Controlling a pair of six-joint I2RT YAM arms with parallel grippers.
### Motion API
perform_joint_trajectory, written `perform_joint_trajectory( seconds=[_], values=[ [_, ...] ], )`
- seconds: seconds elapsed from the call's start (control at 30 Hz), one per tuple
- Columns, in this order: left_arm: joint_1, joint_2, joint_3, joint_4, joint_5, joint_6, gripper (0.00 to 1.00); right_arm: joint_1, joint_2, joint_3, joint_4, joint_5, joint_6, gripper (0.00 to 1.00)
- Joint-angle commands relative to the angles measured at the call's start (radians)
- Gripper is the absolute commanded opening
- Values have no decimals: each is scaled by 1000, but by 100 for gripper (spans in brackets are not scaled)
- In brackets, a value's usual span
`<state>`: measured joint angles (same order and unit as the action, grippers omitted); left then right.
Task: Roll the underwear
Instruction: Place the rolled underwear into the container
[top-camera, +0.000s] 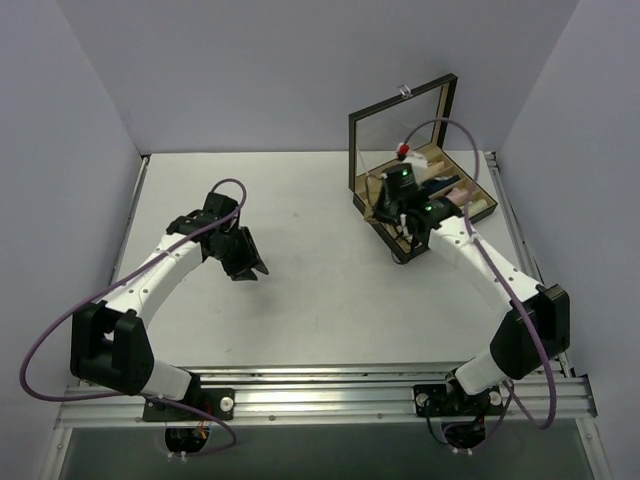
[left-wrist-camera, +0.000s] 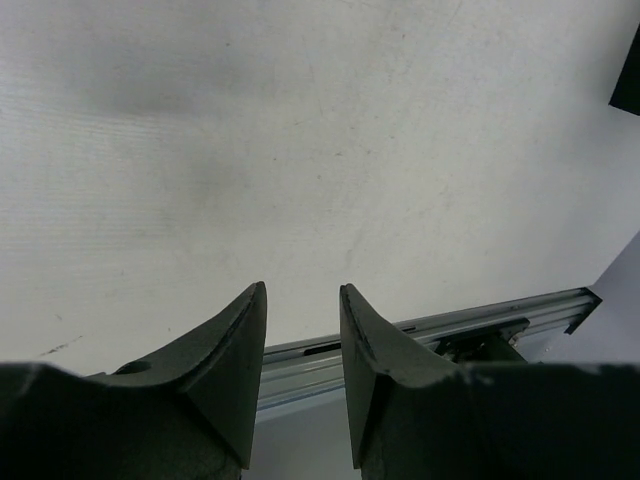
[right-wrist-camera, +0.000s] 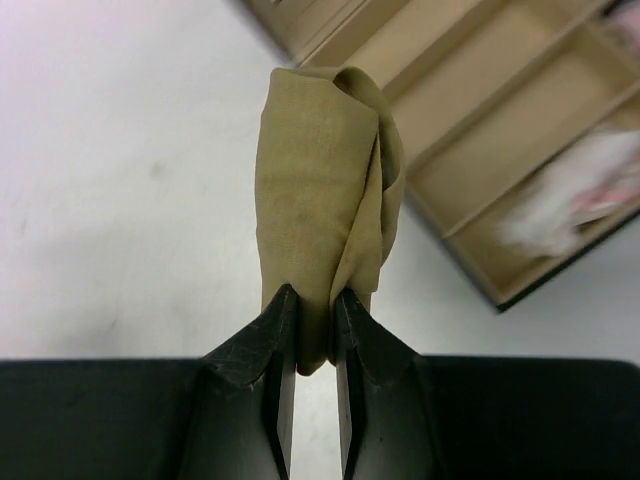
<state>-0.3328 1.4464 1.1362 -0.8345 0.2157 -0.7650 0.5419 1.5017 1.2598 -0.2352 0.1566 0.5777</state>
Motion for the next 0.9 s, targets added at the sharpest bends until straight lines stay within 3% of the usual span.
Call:
perform_joint_trajectory(
  seconds=[0.0, 0.1, 0.33, 0.5, 0.87],
  values=[
    [1, -18, 0, 41, 79, 20, 43, -138, 46, 119, -197, 128, -17, 0],
    [5, -6, 14, 37, 99, 26, 42, -195, 122, 185, -217, 227, 75, 0],
    [11, -12, 1, 2, 100, 49, 42, -215, 403, 378, -174, 245, 171, 0],
    [14, -29, -50, -21, 91, 50, 42, -212, 524, 405, -177, 302, 273, 0],
    [15, -57, -79, -55, 63, 64, 41, -224, 482, 286, -141, 368, 366, 0]
  ],
)
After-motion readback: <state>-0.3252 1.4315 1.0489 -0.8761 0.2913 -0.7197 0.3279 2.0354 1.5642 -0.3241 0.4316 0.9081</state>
